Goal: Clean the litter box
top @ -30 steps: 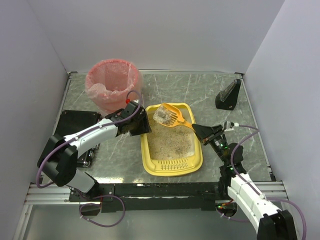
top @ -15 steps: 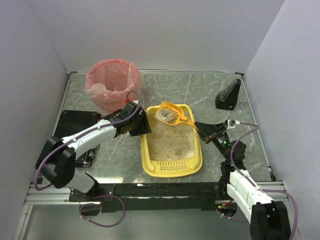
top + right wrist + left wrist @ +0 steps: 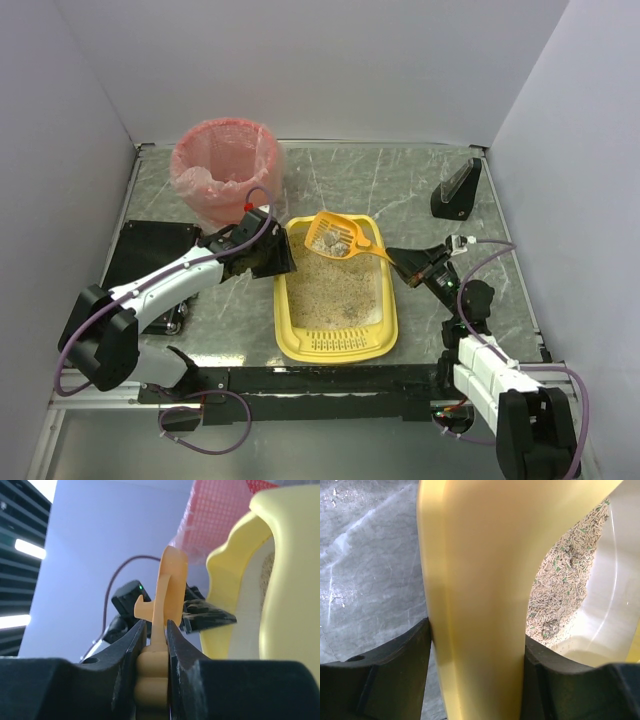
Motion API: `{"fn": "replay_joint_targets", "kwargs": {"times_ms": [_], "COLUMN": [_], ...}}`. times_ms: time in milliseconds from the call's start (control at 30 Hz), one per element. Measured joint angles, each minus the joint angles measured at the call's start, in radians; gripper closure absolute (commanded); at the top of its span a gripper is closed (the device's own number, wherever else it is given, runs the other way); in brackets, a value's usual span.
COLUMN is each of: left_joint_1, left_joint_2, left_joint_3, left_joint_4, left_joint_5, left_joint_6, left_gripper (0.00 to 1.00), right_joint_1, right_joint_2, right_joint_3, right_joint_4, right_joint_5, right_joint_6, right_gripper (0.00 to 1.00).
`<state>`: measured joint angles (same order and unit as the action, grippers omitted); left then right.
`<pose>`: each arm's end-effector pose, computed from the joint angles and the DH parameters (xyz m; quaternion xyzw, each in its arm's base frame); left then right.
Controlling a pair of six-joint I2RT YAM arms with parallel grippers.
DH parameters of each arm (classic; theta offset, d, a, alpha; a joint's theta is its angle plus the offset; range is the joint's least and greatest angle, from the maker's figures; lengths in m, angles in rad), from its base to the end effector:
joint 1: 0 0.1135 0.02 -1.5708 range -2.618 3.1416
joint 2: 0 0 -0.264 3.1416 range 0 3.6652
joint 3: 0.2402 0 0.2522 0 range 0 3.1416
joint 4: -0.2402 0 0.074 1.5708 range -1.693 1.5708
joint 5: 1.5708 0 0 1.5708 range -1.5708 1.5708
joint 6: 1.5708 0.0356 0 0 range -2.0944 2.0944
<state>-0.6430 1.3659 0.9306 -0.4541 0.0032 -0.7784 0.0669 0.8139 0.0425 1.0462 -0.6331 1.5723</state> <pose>0.2262 -0.1696 0.2380 -0.0632 0.9404 -0.2191 0.2523 0.1533 0.0314 0.2055 0.2110 0.5883 0.6820 0.3798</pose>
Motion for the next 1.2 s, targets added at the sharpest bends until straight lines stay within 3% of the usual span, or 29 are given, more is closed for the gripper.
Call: {"fn": "replay_joint_targets", "kwargs": {"times_ms": [367, 600, 633, 667, 767, 967, 1067, 1200], "left_joint_1": [0.0, 0.0, 0.0, 0.0, 0.0, 0.001, 0.002, 0.002], "left_joint_2": [0.0, 0.0, 0.0, 0.0, 0.0, -0.006, -0.03, -0.081], "left_joint_3": [-0.004, -0.007, -0.007, -0.007, -0.007, -0.006, -0.004, 0.008], "left_joint_4": [0.001, 0.002, 0.002, 0.002, 0.001, 0.012, 0.045, 0.091], "left_joint_5": [-0.006, -0.008, -0.008, -0.009, -0.009, 0.003, 0.008, 0.016], "left_joint_6": [-0.002, -0.001, -0.001, -0.001, 0.0, -0.002, -0.01, -0.019], "left_gripper": [0.99, 0.83, 0.78, 0.66, 0.39, 0.11, 0.03, 0.01], "right_joint_1": [0.042, 0.085, 0.076, 0.058, 0.016, 0.019, 0.013, 0.012], "right_joint_2": [0.003, -0.048, -0.065, -0.107, -0.225, -0.226, -0.241, -0.245], "right_joint_3": [0.0, 0.004, 0.003, 0.003, 0.002, 0.011, 0.011, 0.013], "right_joint_4": [-0.115, -0.214, -0.232, -0.277, -0.39, -0.398, -0.454, -0.467], "right_joint_5": [-0.028, -0.019, -0.019, -0.023, -0.006, 0.003, -0.016, 0.0], "right_joint_6": [-0.094, -0.165, -0.174, -0.193, -0.245, -0.273, -0.284, -0.296], "right_gripper": [1.0, 1.0, 1.0, 1.0, 1.0, 1.0, 1.0, 1.0]}}
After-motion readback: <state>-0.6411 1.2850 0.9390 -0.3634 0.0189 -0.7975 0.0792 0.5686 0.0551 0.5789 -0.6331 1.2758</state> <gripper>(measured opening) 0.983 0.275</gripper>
